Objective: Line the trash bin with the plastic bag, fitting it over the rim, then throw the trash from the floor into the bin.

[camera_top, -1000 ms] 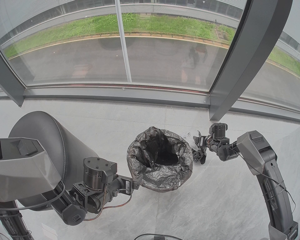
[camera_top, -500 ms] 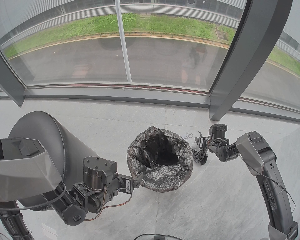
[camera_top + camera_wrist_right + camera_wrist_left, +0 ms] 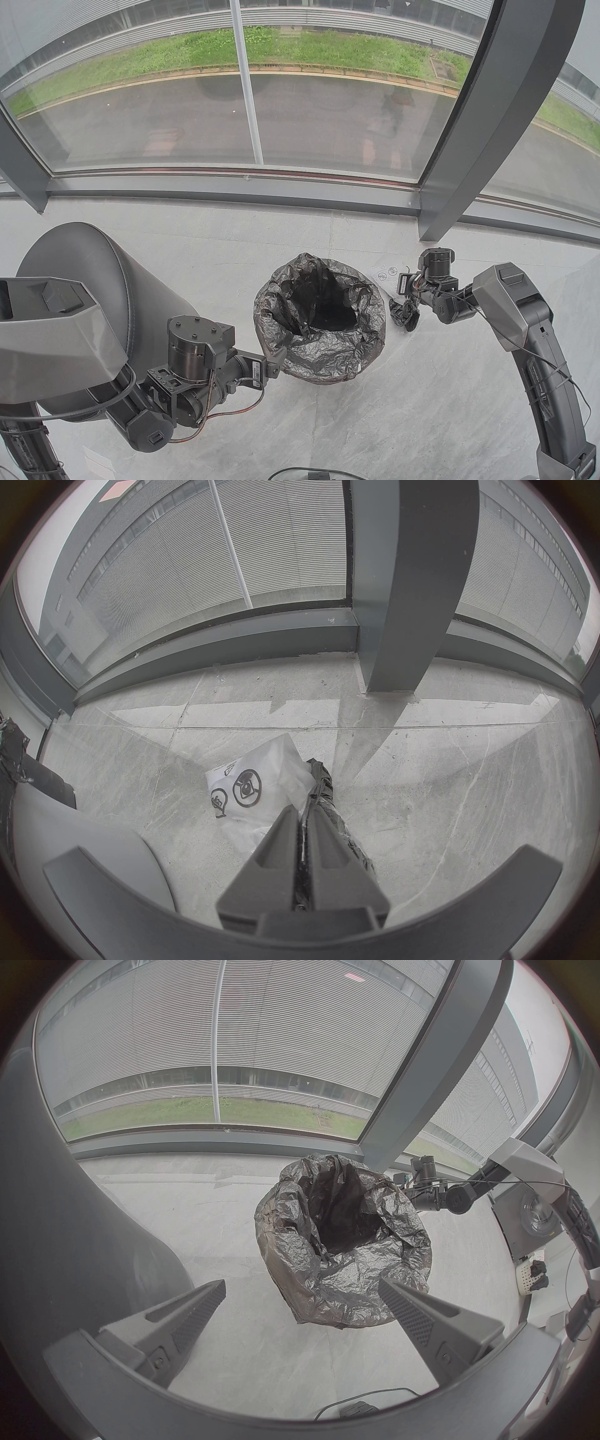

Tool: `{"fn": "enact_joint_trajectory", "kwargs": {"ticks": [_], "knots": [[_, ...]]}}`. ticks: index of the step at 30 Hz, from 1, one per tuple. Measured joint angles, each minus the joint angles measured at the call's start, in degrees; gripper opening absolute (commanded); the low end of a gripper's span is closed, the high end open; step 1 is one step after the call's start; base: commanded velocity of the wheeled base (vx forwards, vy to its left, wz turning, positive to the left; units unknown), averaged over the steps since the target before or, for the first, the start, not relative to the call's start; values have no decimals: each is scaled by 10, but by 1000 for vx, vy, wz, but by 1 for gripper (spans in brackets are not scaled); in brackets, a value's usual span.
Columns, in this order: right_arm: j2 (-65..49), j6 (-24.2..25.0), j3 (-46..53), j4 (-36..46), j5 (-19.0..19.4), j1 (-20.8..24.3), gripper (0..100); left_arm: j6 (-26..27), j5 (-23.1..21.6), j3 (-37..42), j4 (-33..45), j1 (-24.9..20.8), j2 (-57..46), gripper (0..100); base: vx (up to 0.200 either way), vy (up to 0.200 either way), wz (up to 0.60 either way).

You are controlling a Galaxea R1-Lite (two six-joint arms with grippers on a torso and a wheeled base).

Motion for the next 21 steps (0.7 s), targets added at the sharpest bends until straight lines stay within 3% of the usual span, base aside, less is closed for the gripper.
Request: {"fn": "enact_joint_trajectory", "kwargs": {"ticks": [11,21], "knots": [[-61,4,68,-6,-22,-5,0,3,0,2,1,2,-7,100,0,0,0],[-248,1,231,-30,-17,-3,0,9,0,4,8,3,-32,100,0,0,0]]}}
